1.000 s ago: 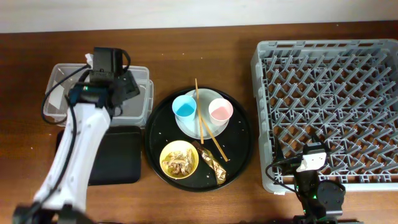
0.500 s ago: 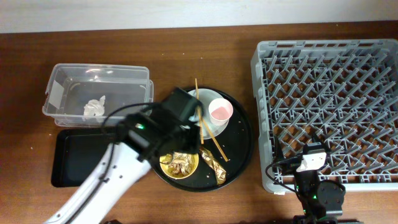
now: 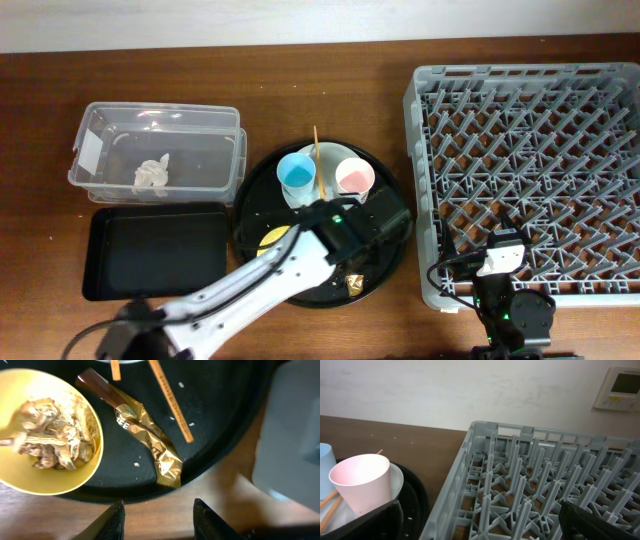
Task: Sort waste into correct bins and load items into the dishwasher rack
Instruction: 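Move the left gripper to the gold wrapper and grasp it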
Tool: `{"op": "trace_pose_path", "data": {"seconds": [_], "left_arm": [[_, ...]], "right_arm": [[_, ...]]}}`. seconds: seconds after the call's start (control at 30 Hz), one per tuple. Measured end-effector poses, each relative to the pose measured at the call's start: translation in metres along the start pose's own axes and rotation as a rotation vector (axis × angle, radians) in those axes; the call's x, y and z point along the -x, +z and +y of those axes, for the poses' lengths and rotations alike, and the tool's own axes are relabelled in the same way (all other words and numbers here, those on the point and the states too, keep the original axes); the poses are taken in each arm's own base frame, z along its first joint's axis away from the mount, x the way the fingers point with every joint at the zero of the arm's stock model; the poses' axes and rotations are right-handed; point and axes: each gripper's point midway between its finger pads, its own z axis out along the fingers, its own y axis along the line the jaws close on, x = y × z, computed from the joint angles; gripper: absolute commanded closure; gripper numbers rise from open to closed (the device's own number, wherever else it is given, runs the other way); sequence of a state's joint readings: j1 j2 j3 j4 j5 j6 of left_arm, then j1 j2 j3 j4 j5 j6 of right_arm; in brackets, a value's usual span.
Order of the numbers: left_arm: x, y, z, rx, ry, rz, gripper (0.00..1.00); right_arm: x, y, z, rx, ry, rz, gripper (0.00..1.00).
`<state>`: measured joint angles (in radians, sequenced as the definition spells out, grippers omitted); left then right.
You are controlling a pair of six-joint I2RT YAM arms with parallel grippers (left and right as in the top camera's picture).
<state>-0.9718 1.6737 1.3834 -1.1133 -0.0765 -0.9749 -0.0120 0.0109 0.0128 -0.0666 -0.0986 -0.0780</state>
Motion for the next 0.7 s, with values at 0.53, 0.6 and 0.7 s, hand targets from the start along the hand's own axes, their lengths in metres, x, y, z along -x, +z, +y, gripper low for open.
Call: {"op": "trace_pose_path", "data": {"seconds": [0.53,0.6,0.7], "left_arm": [[0.009,0.066,-0.002,0.109,-0.106,0.03,0.57],[0.01,0.066,-0.002,0.11,-0.131,0.029,0.58],[0.01,0.067,-0.003,0.107,-0.176,0.025,0.64]], "right_arm": [[0.0,0.0,0.0,0.0,0.0,0.0,0.01],[0.0,0.0,0.0,0.0,-0.001,0.0,0.01],[0.0,0.0,0.0,0.0,0.0,0.0,0.02]]}}
